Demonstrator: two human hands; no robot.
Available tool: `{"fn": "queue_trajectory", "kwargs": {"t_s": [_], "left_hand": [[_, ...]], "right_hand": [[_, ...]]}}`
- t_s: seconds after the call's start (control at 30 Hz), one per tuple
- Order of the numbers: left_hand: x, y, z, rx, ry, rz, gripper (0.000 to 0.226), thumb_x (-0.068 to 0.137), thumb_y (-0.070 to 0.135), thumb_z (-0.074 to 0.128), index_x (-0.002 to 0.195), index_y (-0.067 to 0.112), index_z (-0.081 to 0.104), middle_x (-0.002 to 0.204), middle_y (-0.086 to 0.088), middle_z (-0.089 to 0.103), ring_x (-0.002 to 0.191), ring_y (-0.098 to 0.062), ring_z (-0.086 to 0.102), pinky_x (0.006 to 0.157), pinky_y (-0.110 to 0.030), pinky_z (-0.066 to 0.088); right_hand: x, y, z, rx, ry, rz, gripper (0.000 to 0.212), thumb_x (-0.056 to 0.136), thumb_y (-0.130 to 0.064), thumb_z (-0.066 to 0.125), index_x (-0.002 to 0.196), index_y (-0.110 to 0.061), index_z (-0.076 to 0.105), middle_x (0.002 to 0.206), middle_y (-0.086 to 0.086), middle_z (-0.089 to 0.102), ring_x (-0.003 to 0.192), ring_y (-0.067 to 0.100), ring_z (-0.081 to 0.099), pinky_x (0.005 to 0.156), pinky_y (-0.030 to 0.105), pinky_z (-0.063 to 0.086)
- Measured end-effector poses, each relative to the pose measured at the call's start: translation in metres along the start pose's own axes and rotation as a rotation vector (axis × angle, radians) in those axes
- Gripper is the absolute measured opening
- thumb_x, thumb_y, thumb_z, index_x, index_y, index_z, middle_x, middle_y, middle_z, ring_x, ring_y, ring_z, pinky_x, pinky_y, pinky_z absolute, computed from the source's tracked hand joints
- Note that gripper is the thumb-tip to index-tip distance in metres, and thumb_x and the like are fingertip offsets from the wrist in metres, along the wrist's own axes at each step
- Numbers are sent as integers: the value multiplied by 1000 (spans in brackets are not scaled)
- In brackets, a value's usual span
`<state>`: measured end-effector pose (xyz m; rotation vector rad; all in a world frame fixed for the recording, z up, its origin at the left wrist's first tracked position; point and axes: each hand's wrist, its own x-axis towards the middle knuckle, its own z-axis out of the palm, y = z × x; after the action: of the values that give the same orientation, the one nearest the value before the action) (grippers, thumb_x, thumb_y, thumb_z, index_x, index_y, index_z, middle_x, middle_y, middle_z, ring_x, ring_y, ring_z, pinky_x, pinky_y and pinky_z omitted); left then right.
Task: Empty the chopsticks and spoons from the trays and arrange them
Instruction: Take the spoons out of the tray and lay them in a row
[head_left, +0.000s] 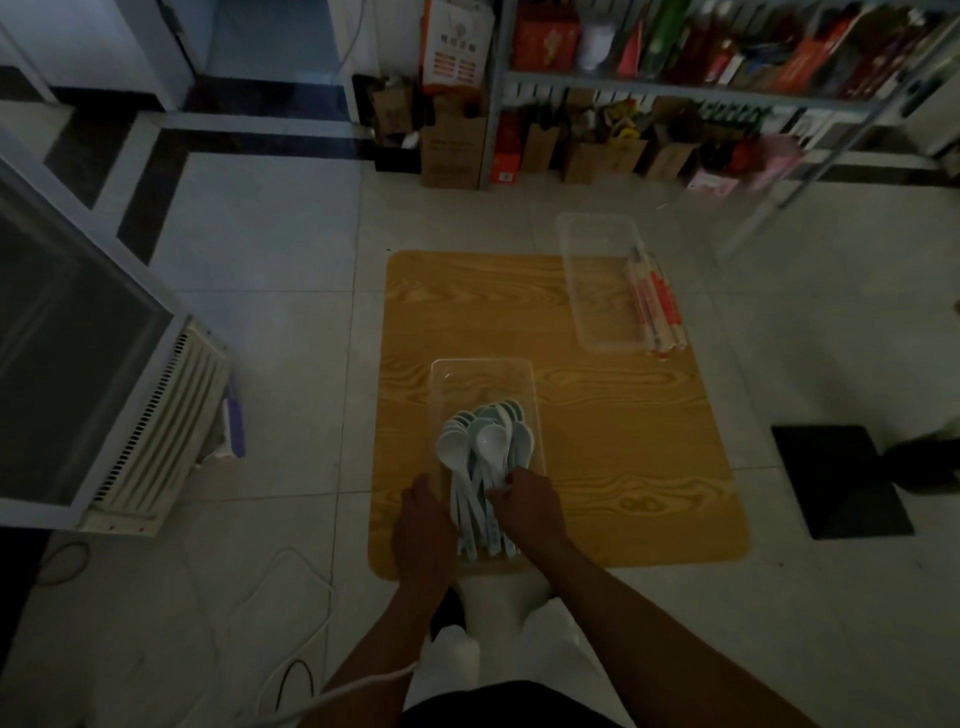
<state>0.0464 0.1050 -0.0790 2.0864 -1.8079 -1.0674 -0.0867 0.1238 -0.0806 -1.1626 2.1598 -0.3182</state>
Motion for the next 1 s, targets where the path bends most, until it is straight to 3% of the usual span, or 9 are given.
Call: {"fn": "queue_trajectory", "kwargs": {"t_s": [0.1,0.27,0.33,0.47,0.57,0.67,0.73,0.87,1.0], "left_hand": [[2,6,0,-94,-3,-100,32,95,3,44,126,1,49,116,-20,58,104,-33,58,82,-38,47],[5,10,-4,-121,-18,-190,18,92,0,46,108,2,54,101,-18,62,80,-24,56,63,-31,43],[4,10,-5,-116,-18,-181,15,93,0,46,106,2,54,97,-15,61,77,-19,50,62,-29,39],[4,10,-5,-107,-29,-163,16,92,-1,46,107,2,52,93,-12,57,76,-20,50,61,-28,38],[3,10,-4,-65,-39,-129,20,93,0,46,112,-1,51,102,-20,61,83,-27,57,65,-29,40],[1,15,-3,-8,-59,-157,29,96,3,43,124,-2,46,117,-21,58,101,-31,58,70,-27,37],[-1,20,-4,28,-72,-182,35,98,5,41,132,-2,41,125,-20,55,110,-32,56,74,-25,34],[2,24,-2,12,-55,-229,30,96,3,40,126,-2,46,119,-21,58,102,-33,59,76,-32,45],[3,26,2,26,-43,-273,40,98,6,41,137,-3,40,129,-22,54,112,-35,56,91,-39,47]], "right_hand": [[11,-3,6,-51,-6,54,30,100,-30,48,109,-3,59,112,14,63,103,26,61,73,26,35],[19,8,15,-113,-7,85,29,100,-28,47,109,-4,59,114,15,62,104,27,61,78,31,42],[19,5,14,-81,-20,46,25,99,-27,50,103,-5,61,105,13,64,96,26,62,70,28,38],[20,-3,-11,145,-24,-98,22,93,-26,64,75,-17,55,67,-6,54,64,10,54,58,24,35],[22,6,-56,322,33,-116,12,92,-26,67,84,-17,66,70,-4,65,64,7,63,59,19,48],[30,46,-103,352,139,-9,13,94,-26,65,94,-14,69,76,-1,70,68,10,66,61,18,49],[40,92,-124,324,154,142,17,94,-28,65,98,-13,72,80,0,70,74,16,67,65,25,50],[63,185,-147,215,152,395,31,91,-36,68,108,-10,74,103,13,73,92,32,68,81,39,54],[84,232,-156,286,135,466,33,86,-36,73,102,-7,75,91,14,73,86,33,69,86,47,56]]}}
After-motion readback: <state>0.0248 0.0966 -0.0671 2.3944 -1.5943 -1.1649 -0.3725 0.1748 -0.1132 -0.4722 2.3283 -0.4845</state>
